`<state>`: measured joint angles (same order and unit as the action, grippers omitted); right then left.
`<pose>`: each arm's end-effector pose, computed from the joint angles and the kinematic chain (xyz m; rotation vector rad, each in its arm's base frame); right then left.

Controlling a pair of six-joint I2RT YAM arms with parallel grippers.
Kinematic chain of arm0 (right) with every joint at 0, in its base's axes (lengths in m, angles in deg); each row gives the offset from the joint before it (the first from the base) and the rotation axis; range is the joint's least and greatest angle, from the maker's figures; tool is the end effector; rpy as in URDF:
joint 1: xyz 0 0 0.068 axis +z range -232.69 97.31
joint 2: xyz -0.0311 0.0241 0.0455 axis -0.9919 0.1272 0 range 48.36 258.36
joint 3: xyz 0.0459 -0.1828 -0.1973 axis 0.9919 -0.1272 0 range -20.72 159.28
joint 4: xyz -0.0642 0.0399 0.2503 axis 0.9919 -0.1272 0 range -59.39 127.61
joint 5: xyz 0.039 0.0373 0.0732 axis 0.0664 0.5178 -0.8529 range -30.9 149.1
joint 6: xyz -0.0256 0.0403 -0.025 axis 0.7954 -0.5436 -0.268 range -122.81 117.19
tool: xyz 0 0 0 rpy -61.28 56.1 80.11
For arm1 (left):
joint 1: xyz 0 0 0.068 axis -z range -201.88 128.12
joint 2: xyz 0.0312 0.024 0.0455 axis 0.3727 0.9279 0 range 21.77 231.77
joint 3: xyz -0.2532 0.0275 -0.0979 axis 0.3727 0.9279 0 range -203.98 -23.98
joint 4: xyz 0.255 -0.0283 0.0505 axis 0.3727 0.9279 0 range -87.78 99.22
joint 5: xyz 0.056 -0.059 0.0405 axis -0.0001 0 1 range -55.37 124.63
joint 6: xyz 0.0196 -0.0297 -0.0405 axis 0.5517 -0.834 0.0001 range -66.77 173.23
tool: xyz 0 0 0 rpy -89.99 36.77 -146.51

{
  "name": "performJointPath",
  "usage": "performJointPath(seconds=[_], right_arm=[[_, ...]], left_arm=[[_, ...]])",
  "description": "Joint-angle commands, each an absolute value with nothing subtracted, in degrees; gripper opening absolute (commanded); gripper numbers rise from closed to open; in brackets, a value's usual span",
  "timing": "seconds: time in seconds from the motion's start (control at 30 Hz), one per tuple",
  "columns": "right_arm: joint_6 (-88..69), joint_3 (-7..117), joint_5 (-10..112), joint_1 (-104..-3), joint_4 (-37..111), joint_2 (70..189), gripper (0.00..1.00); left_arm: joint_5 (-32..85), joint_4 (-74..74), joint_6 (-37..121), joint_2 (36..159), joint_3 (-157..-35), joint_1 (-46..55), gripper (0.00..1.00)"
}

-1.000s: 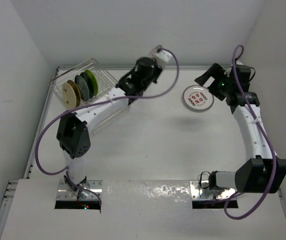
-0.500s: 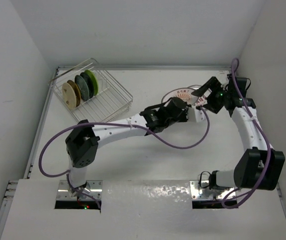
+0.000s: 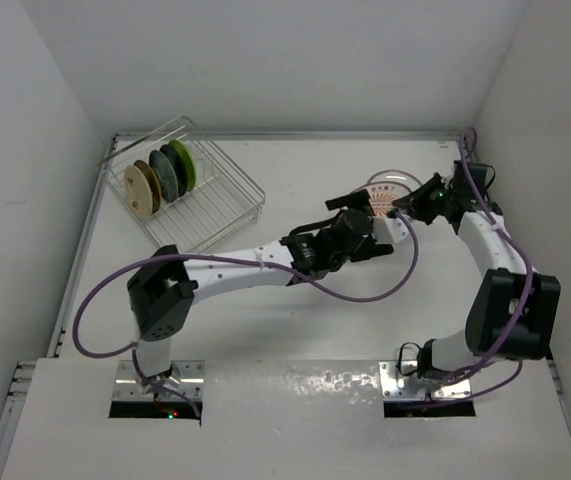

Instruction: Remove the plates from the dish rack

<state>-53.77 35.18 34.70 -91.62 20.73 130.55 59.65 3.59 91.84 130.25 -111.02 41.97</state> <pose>0.3065 -0.0333 0.2476 0.9989 2.1819 0.8534 0.2125 -0.3988 0.2890 1.3140 1.4166 0.1363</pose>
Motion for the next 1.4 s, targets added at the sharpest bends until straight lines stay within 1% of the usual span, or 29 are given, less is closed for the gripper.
performJointPath(seconds=[0.0, 0.07, 0.2, 0.27, 0.3, 0.4, 0.47, 0.5, 0.57, 0.6, 0.73, 0.8, 0.83, 0.97, 1.03, 1.13, 1.17, 1.23, 1.33, 1.37], right_arm=[[-57.99, 35.71, 36.25, -94.73, 31.52, 134.22, 0.00], [-58.70, 35.53, 38.61, -96.22, 36.28, 136.41, 0.00], [-57.57, 36.32, 43.02, -97.37, 41.12, 141.95, 0.00], [-57.47, 37.28, 43.81, -98.42, 43.15, 146.06, 0.00], [-57.65, 37.20, 43.72, -98.51, 46.11, 147.31, 0.00], [-56.95, 38.07, 43.81, -99.13, 48.24, 151.17, 0.00], [-56.51, 38.69, 44.34, -99.57, 48.51, 152.33, 0.13], [-56.33, 38.95, 44.34, -99.83, 48.95, 153.64, 0.23], [-56.42, 40.18, 44.34, -100.27, 49.21, 154.87, 0.34], [-56.33, 40.88, 44.69, -100.36, 48.34, 156.36, 0.57], [-55.80, 48.08, 46.00, -100.27, 43.16, 160.32, 0.71], [-55.10, 50.72, 47.23, -100.27, 39.14, 161.55, 0.85], [-54.06, 53.86, 48.37, -100.10, 37.45, 162.78, 0.99], [-49.14, 62.32, 50.74, -98.52, 22.81, 166.83, 0.99], [-46.07, 65.22, 53.90, -96.42, 19.17, 167.88, 0.99], [-44.64, 66.11, 57.24, -93.86, 15.13, 168.15, 0.99], [-44.64, 66.63, 61.17, -93.42, 11.72, 168.15, 0.99], [-45.08, 66.90, 64.36, -92.71, 9.59, 167.63, 0.99], [-43.51, 67.51, 72.62, -91.31, 6.86, 164.99, 0.99], [-42.28, 69.78, 78.99, -90.26, 3.89, 164.12, 0.99]], left_arm=[[68.62, -2.43, 78.32, 120.04, -105.65, 41.75, 1.00], [72.41, -1.39, 72.07, 115.48, -102.92, 41.66, 1.00], [81.45, 10.70, 55.39, 112.21, -102.81, 41.22, 1.00], [82.18, 16.77, 50.10, 110.72, -103.26, 40.26, 1.00], [82.09, 17.77, 46.67, 110.10, -102.91, 39.82, 1.00], [80.34, 18.31, 44.01, 106.41, -99.66, 38.59, 1.00], [79.81, 18.30, 42.69, 103.95, -97.29, 37.71, 1.00], [79.46, 18.22, 42.25, 102.72, -96.06, 36.92, 1.00], [77.54, 18.22, 41.28, 101.75, -95.09, 35.87, 1.00], [77.09, 18.13, 40.23, 101.05, -94.13, 35.08, 1.00], [74.81, 17.86, 38.03, 100.34, -91.83, 33.14, 1.00], [74.10, 17.60, 37.32, 100.25, -90.96, 32.79, 1.00], [74.01, 17.51, 37.24, 100.34, -90.17, 32.17, 1.00], [72.61, 16.81, 34.43, 100.43, -88.93, 29.36, 1.00], [72.69, 16.72, 31.72, 100.43, -88.58, 27.17, 1.00], [74.96, 17.94, 27.33, 100.43, -89.02, 24.97, 1.00], [76.11, 18.82, 26.17, 100.34, -89.28, 24.61, 1.00], [78.30, 21.19, 23.63, 100.34, -90.68, 23.21, 1.00], [78.76, 22.96, 20.72, 99.38, -91.83, 20.14, 1.00], [78.23, 23.05, 20.19, 98.68, -91.74, 17.95, 1.00]])
